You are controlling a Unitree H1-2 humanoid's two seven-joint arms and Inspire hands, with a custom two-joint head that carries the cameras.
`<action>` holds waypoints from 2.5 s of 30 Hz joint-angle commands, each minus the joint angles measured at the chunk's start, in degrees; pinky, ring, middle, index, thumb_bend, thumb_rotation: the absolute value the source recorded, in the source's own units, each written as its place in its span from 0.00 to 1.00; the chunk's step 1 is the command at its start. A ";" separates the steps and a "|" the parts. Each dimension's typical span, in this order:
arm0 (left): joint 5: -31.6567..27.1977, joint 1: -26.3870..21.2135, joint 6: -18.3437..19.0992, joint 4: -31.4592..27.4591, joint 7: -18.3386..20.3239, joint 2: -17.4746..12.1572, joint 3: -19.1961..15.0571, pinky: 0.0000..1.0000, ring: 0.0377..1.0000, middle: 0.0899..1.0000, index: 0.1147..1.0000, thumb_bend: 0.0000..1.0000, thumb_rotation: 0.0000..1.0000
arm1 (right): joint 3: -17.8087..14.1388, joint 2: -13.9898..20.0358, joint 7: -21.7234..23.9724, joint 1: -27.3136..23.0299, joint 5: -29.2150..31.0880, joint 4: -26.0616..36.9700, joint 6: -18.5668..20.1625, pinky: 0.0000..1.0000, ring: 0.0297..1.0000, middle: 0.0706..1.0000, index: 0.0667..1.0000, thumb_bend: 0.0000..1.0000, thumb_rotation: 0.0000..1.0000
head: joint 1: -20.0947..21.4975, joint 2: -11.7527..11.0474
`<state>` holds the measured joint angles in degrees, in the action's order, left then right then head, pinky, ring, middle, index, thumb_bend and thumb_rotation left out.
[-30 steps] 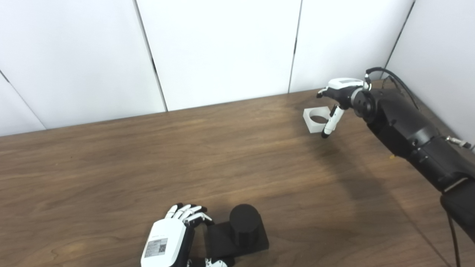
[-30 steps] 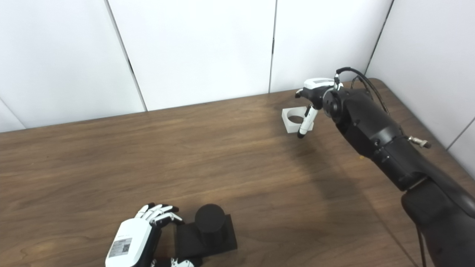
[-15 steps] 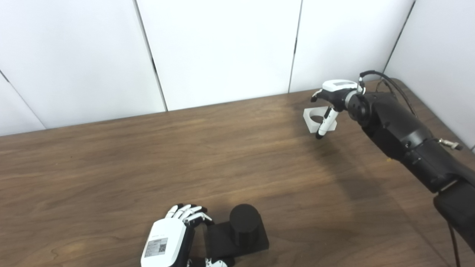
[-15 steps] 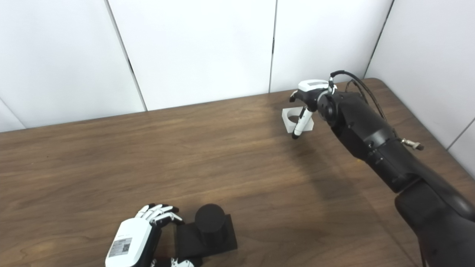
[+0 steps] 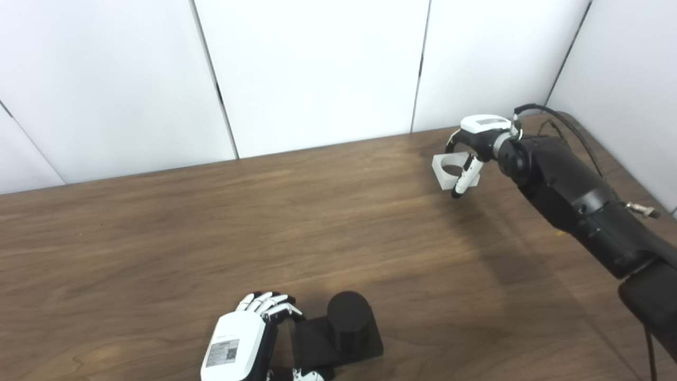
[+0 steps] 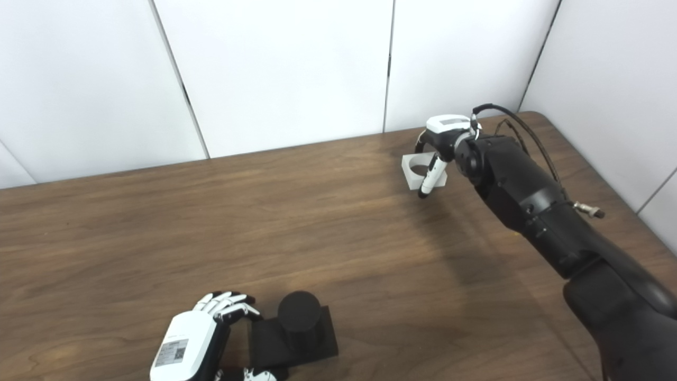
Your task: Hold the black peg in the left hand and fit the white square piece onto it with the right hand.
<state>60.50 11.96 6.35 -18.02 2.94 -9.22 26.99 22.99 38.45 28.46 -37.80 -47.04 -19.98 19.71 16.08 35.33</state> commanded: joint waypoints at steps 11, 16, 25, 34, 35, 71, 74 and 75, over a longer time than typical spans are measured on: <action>2.56 2.21 2.55 1.51 5.26 -1.57 0.32 0.91 0.83 0.77 0.42 0.52 0.05 | -1.00 1.38 -1.94 -1.36 -0.58 1.41 -0.90 0.91 0.94 0.91 0.71 0.88 0.26 | -0.08 0.36; 2.99 2.18 2.69 1.34 5.65 -1.59 0.35 0.91 0.83 0.77 0.42 0.52 0.05 | -1.53 1.25 -2.02 -1.22 0.44 0.89 -1.13 0.89 0.93 0.89 0.69 0.89 0.24 | -0.08 0.36; 2.81 2.34 2.28 1.04 5.48 -1.70 0.09 0.91 0.83 0.76 0.42 0.52 0.05 | -1.92 1.43 -2.42 -0.40 1.83 1.04 -2.03 0.84 0.90 0.84 0.58 0.84 0.19 | -0.10 0.57; 2.93 2.35 2.25 0.94 5.63 -1.71 0.02 0.90 0.83 0.76 0.42 0.52 0.05 | -3.47 0.98 -5.95 0.82 3.03 0.68 -4.21 0.82 0.83 0.76 0.45 0.52 0.13 | -0.14 0.63; 2.91 2.34 2.25 0.93 5.68 -1.71 0.00 0.90 0.83 0.76 0.42 0.52 0.05 | -3.50 0.95 -6.09 0.95 3.07 0.82 -4.24 0.82 0.83 0.76 0.45 0.52 0.13 | -0.06 0.62; 4.83 1.70 3.37 0.43 7.70 -0.61 0.21 0.90 0.83 0.78 0.42 0.52 0.05 | -5.44 0.26 18.56 8.73 -1.64 53.21 -3.82 0.87 0.82 0.73 0.45 0.52 0.14 | -4.97 4.38; 4.56 1.57 3.46 0.42 7.83 -0.45 0.25 0.90 0.83 0.78 0.42 0.52 0.05 | -5.96 -1.04 20.53 9.43 -1.57 56.60 -4.24 0.88 0.83 0.73 0.45 0.52 0.13 | -5.74 5.29; 4.73 1.47 3.61 0.37 8.07 -0.38 0.30 0.90 0.83 0.78 0.42 0.52 0.05 | -6.15 -1.38 21.12 9.48 -1.44 57.51 -4.56 0.88 0.82 0.73 0.45 0.53 0.13 | -5.87 5.63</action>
<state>62.99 11.85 8.13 -20.03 6.86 -8.46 26.85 18.39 36.58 49.52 -26.79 -48.08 35.38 15.34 10.20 40.61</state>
